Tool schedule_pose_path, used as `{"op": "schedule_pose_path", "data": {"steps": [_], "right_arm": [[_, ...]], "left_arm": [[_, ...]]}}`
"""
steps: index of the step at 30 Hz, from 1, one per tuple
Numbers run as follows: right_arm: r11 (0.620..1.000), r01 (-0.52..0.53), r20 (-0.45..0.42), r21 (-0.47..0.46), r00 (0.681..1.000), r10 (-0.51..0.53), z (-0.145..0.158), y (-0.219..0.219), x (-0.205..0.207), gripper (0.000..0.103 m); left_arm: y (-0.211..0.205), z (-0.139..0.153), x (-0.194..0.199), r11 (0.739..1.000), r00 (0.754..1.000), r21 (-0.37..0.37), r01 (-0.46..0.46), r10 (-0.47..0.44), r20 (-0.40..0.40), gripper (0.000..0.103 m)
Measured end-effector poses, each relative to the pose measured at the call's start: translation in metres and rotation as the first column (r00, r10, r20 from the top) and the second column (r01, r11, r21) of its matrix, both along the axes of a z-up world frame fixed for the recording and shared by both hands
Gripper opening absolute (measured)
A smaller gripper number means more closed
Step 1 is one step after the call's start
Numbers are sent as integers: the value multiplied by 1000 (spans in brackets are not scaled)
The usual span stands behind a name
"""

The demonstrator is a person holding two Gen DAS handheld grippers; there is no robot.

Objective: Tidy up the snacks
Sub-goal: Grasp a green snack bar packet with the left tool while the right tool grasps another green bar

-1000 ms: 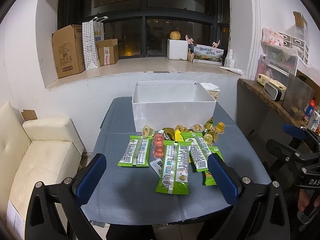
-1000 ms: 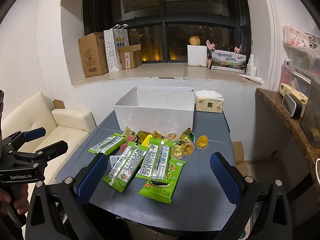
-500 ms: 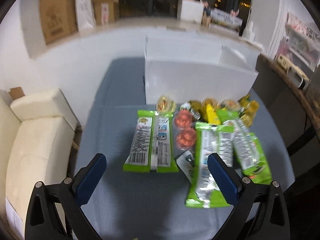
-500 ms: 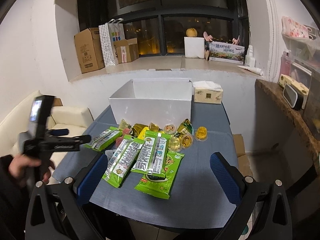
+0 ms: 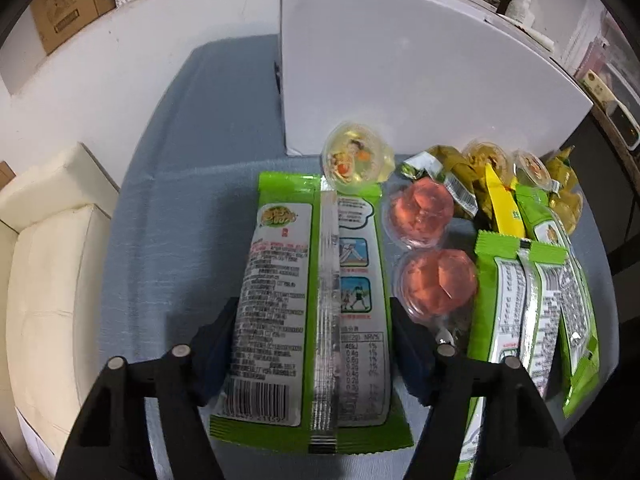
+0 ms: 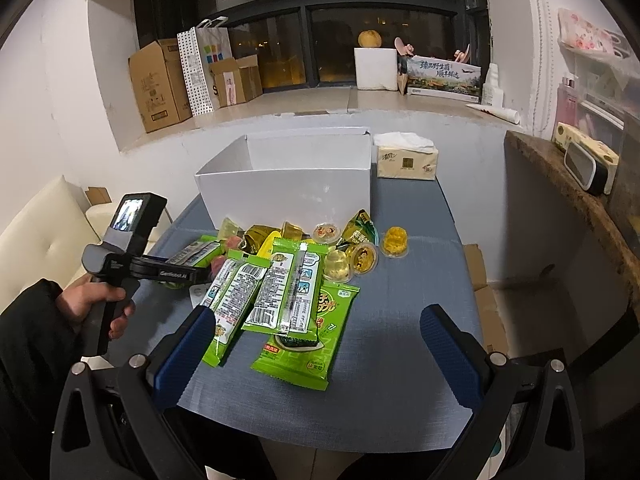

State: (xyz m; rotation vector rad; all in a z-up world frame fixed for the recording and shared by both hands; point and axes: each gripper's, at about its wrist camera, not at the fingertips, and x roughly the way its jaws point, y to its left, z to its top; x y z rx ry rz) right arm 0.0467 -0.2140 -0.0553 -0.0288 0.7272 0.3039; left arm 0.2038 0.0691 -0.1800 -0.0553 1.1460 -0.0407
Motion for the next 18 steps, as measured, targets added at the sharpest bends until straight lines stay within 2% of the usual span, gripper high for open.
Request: {"op": "schedule_pose_path", "data": {"steps": [3,9,13,18], "right_arm": [[1000,-1,-7,-7,1000,1,-2,3,1,103],[1000,-10,-20,-9,1000,10,-8,8,2,103],[1000,-6,-49,9,999,7,-18,11,9,103],[1000,-14,-110,5,994,15,-41,27,36,103]], "left_arm": [[0,0,-2,1000,1000,-20,8,-8,1,72],[4,14,-23,999,999,-40,13,-11,53,71],[16,28,-61,998,990,-52,18,-10,138,71],[24,57,-119,996,967,-87,19,4,254,71]]}}
